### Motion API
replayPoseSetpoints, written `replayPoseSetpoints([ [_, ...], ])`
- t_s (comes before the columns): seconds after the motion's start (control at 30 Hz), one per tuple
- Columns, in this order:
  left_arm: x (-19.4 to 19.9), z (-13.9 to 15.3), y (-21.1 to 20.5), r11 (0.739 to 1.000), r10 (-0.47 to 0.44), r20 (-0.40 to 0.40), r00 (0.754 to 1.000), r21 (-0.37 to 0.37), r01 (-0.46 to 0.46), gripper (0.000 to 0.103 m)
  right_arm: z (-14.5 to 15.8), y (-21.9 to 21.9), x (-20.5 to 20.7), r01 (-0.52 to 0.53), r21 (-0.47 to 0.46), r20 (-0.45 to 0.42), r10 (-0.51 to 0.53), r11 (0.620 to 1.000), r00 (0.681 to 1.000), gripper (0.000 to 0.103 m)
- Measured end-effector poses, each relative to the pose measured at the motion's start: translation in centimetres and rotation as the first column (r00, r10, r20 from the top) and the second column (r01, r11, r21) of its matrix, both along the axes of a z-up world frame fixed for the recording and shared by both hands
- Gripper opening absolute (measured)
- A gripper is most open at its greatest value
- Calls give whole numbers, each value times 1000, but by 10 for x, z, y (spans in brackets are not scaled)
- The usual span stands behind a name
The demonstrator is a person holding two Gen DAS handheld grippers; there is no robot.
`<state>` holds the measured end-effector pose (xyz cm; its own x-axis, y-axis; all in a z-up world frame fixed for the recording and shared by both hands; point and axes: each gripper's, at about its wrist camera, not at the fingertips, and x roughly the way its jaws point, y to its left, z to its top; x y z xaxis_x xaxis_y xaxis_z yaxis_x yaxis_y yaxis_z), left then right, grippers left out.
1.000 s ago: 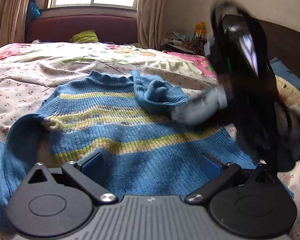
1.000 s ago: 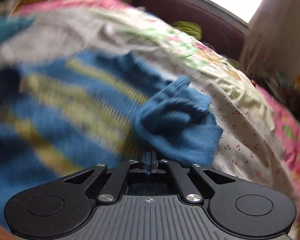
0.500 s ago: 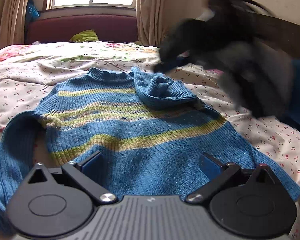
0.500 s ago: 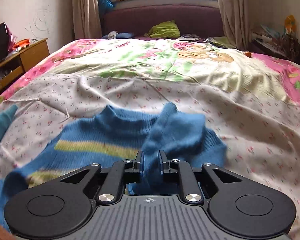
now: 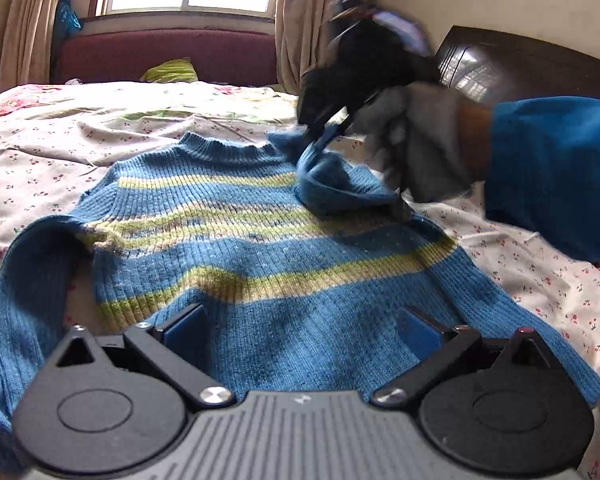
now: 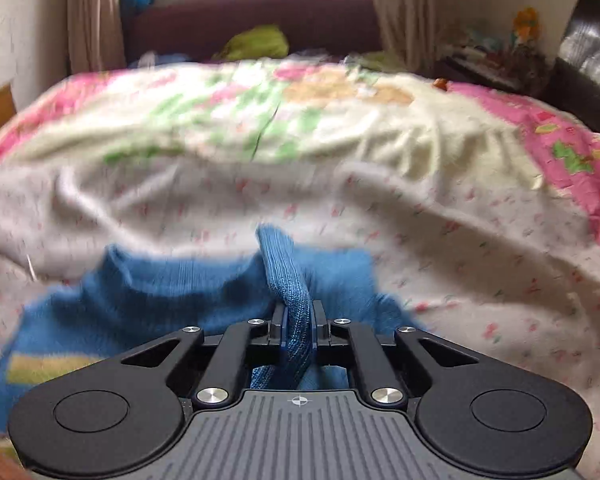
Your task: Fold small clothes
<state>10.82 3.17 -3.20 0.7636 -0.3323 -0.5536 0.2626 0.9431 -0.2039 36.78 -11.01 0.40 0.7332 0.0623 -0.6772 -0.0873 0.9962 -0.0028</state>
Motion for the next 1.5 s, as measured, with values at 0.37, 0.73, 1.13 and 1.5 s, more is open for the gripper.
replayPoseSetpoints([
  [0.37, -1, 1, 0, 1000, 11, 18, 1000, 11, -11, 103, -7, 85, -94, -626, -255, -57, 635, 737, 771, 14],
  [0.73, 2, -2, 0, 1000, 11, 11, 1000, 6, -11, 103, -6, -30, -117, -428, -112, -19, 429, 897, 903, 28],
  [1.13, 5, -6, -2, 1000, 15, 8, 1000, 18, -16, 103, -20, -47, -88, -188, -305, 44, 211, 934, 976, 29],
  [1.5, 5, -7, -2, 1000, 18, 17, 1000, 23, -19, 103, -32, -80, -39, -20, -24, -98, 18, 1000, 995, 8],
])
